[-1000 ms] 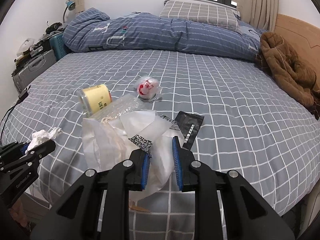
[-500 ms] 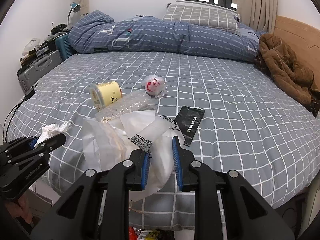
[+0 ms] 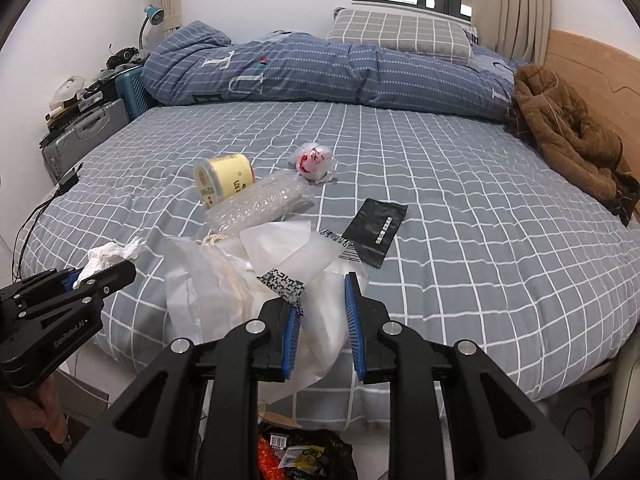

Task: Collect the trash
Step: 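Lift the tissue and plastic bag and carry both over the bin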

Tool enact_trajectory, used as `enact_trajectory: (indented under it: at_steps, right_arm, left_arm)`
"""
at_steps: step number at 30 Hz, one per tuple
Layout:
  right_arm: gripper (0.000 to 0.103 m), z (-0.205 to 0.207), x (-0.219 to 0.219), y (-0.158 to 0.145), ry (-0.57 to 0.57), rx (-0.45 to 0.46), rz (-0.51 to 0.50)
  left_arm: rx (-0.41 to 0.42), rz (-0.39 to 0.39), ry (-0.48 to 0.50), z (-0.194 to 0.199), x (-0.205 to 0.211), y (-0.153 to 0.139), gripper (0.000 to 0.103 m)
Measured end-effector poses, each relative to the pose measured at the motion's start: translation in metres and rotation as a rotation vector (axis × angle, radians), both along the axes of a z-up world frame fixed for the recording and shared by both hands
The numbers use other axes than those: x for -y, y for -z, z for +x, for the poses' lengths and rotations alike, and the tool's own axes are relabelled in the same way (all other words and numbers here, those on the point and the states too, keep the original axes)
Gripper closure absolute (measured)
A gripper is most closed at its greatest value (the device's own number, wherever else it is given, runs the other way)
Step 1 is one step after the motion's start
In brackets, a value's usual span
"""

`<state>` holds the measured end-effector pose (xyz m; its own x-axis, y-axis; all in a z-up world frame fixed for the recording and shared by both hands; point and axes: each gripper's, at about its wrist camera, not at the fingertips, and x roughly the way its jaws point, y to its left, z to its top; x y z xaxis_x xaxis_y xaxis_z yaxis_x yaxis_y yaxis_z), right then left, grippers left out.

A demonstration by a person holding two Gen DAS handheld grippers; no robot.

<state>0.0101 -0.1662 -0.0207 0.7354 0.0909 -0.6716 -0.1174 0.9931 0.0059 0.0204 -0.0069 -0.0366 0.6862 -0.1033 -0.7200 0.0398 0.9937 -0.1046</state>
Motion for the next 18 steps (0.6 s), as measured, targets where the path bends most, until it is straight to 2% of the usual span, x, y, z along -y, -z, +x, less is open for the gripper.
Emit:
enact_trajectory:
  at_steps: [18]
  right_arm:
    - [0.083, -0.049, -0.002, 0.025, -0.014, -0.074, 0.033]
  left_arm:
    - [-0.034, 0.007, 0.022, -0.049, 0.007, 0.017, 0.08]
